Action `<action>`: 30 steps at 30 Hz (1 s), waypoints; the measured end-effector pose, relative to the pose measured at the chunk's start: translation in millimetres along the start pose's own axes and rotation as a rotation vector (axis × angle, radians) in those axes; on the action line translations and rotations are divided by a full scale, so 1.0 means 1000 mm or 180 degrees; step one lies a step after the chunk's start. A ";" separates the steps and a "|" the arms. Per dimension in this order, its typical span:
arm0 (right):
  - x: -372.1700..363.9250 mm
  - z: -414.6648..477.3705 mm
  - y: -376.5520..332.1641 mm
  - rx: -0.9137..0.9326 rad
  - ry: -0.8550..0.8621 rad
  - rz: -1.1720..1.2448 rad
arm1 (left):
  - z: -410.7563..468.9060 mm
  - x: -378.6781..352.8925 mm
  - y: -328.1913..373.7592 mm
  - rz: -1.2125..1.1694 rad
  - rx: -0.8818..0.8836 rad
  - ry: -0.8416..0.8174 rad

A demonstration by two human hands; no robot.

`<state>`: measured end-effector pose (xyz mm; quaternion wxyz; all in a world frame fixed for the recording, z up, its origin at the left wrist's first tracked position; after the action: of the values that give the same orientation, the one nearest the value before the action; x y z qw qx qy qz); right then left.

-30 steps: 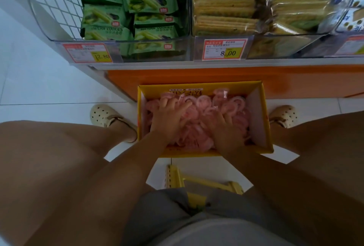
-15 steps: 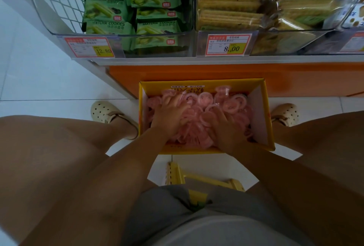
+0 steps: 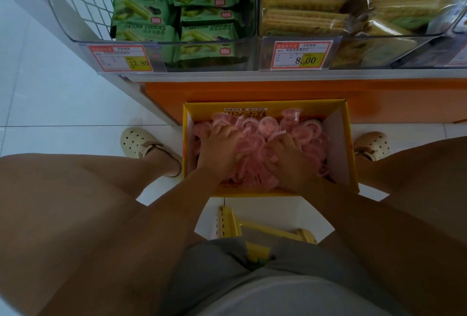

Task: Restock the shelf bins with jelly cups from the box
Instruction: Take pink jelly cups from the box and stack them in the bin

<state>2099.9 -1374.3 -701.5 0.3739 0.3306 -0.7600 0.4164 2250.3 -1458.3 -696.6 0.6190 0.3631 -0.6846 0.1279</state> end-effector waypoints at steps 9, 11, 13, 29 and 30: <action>0.001 0.015 0.007 -0.0128 -0.0547 0.0117 | -0.007 0.007 0.002 -0.0865 0.0267 0.0195; 0.002 0.014 0.005 -0.0019 -0.0565 0.0268 | -0.009 0.006 -0.001 -0.1275 0.0460 0.0169; 0.005 0.014 0.006 -0.0055 -0.0420 0.0471 | -0.007 0.003 -0.004 -0.1431 0.0465 0.0138; 0.042 0.005 0.009 -0.0649 -0.0291 0.0364 | -0.025 -0.002 -0.037 -0.1749 0.0962 0.0515; 0.039 0.003 0.011 -0.0699 -0.0350 0.0339 | -0.025 -0.003 -0.036 -0.1805 0.1010 0.0449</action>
<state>2070.4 -1379.3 -673.6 0.3429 0.2691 -0.8369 0.3312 2292.6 -1467.4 -704.0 0.6116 0.6214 -0.4831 0.0804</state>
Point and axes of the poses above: each hand's wrist, its own z-axis towards the middle knuckle, its own x-axis out of the back of the hand, y = z × x, the point moved 6 cm from there along z, towards the middle knuckle, and after that the axes turned 11 degrees about -x, right-handed, at the moved point
